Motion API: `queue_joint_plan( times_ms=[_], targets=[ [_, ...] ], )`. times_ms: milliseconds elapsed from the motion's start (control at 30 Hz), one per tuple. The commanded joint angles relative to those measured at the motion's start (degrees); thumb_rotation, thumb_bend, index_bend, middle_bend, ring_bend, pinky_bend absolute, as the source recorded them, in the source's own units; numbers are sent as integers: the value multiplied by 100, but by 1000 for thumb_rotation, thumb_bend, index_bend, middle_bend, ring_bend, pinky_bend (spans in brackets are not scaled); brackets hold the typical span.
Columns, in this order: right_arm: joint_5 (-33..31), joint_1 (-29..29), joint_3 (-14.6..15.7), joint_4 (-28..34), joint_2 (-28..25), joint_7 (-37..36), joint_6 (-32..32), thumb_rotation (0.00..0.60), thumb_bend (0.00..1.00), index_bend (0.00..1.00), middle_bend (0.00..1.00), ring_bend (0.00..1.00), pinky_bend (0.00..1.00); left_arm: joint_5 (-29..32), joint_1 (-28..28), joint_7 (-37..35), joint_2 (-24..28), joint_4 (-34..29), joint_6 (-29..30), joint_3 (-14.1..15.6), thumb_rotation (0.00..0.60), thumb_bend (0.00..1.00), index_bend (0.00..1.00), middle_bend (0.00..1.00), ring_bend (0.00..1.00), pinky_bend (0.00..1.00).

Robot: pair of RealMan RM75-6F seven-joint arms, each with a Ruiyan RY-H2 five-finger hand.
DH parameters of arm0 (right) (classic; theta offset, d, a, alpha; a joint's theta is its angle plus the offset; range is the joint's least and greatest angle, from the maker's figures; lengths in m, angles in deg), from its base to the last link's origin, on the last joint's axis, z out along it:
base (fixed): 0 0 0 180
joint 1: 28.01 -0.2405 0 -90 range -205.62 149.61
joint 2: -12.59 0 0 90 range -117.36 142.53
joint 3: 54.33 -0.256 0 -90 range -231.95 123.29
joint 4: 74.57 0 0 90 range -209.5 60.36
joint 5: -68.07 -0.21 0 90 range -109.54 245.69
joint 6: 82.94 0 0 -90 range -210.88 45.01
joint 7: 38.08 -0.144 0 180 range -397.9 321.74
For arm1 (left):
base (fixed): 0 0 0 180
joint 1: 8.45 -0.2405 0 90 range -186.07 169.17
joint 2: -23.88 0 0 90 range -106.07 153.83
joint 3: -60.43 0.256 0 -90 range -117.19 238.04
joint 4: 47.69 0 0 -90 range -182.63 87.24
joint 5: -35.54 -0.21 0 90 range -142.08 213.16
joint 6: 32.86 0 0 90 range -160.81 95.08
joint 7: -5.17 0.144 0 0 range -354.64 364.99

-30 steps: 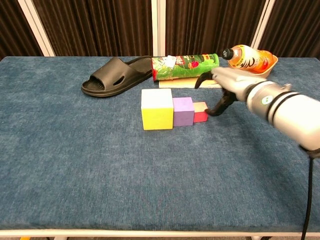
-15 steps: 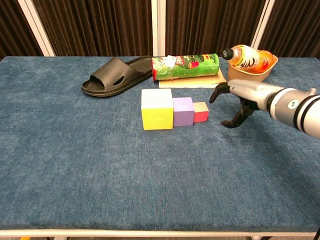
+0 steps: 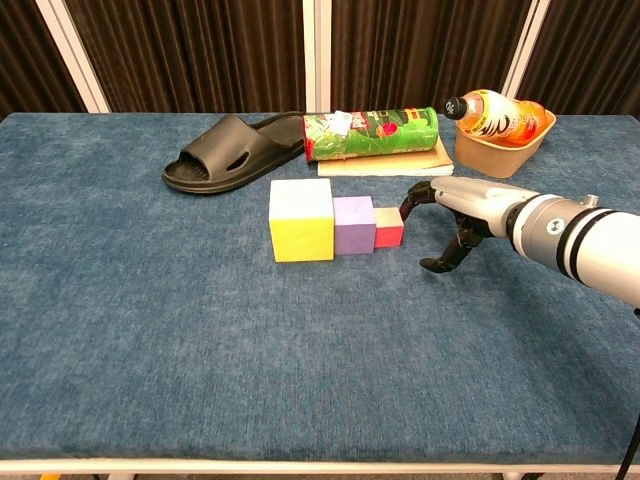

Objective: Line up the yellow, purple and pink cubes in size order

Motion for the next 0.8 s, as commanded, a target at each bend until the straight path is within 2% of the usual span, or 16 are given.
queue_joint_plan(
  times_ms=[33,233,400,567,800],
  targets=[
    [83,65,20,127,-107,-67,98,600,242,227,3,0,0,-5,-4,-10,2,7,4,3,600,58,135,156,108,157],
    [908,571,175,926,-963,-509,731,600,246,222,6,0,0,-51,-24,-26,16,-12,90,-6,600,58,135,156,108,157],
    [2276,1289,483,1375,-1877,-1356,1635,600,263,183,67,0,0,-25,-46,-31,-5,-37,105,-9,600,58,135,156,107,157],
    [3524,2116,965,1250,-2455,-2259,2759,600,270,130,114,0,41,37,-27,21,-64,-29,96,-66,600,58,135,156,107,157],
    [4350,3077,1507,900,-2656,-2912,3863,600,270,93,46,0,0,90,11,194,-117,-144,78,-121,600,58,135,156,107,157]
  ],
)
